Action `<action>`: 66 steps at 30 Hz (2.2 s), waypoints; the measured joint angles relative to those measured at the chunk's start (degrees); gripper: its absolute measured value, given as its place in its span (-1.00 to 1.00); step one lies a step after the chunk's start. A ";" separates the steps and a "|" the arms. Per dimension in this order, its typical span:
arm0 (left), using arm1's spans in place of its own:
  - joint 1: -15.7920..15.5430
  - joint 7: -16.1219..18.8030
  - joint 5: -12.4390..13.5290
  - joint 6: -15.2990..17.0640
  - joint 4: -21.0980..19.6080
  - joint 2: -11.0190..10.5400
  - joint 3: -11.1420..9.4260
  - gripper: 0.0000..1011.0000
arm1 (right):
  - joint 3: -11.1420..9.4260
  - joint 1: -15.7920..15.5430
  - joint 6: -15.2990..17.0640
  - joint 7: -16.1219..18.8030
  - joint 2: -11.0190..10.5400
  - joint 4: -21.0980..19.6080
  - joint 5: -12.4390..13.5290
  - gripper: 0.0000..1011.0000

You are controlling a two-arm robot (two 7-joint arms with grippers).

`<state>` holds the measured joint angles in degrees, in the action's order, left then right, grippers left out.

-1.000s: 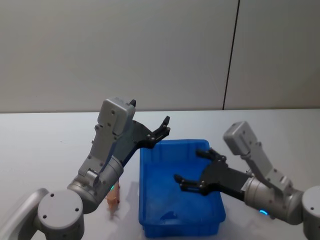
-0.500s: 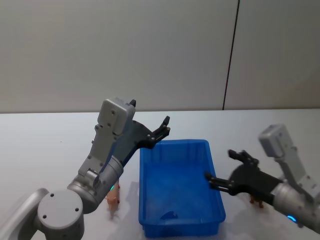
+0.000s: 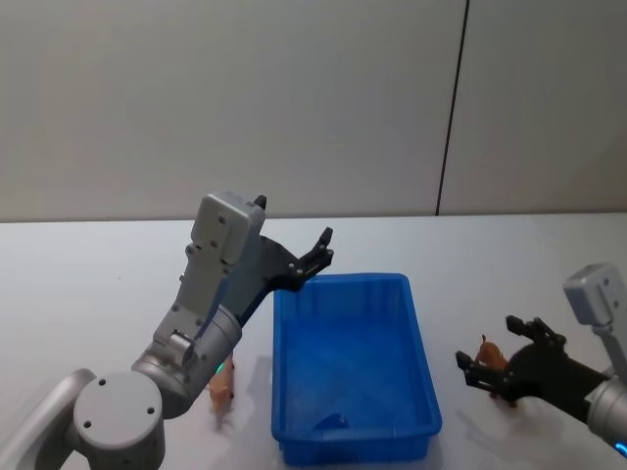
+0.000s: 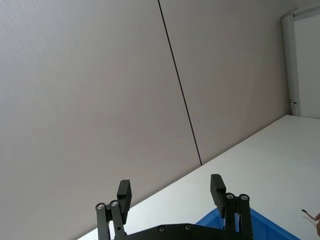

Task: Pick up the two dolls from the table and place them into the box.

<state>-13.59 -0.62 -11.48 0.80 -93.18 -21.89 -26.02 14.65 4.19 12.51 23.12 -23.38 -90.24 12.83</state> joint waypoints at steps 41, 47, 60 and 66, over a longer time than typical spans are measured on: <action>0.00 0.00 0.00 0.00 0.00 0.00 0.00 0.98 | -0.76 -0.48 3.94 -1.11 -1.50 3.40 0.86 -0.18; 0.00 0.00 0.00 0.00 0.00 -0.01 0.00 0.98 | -0.77 -0.55 2.07 -1.22 -1.39 2.26 1.21 -0.19; 0.00 0.00 0.00 0.00 0.00 0.00 0.00 0.98 | -0.01 0.77 -2.70 0.02 0.04 -1.11 1.17 -0.19; 0.00 0.00 0.00 0.00 0.00 0.00 0.00 0.98 | 1.06 2.05 -4.51 2.15 1.50 -2.67 0.60 -0.19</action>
<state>-13.59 -0.63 -11.48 0.80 -93.17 -21.89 -26.02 15.71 6.25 8.00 25.27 -21.88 -92.91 13.44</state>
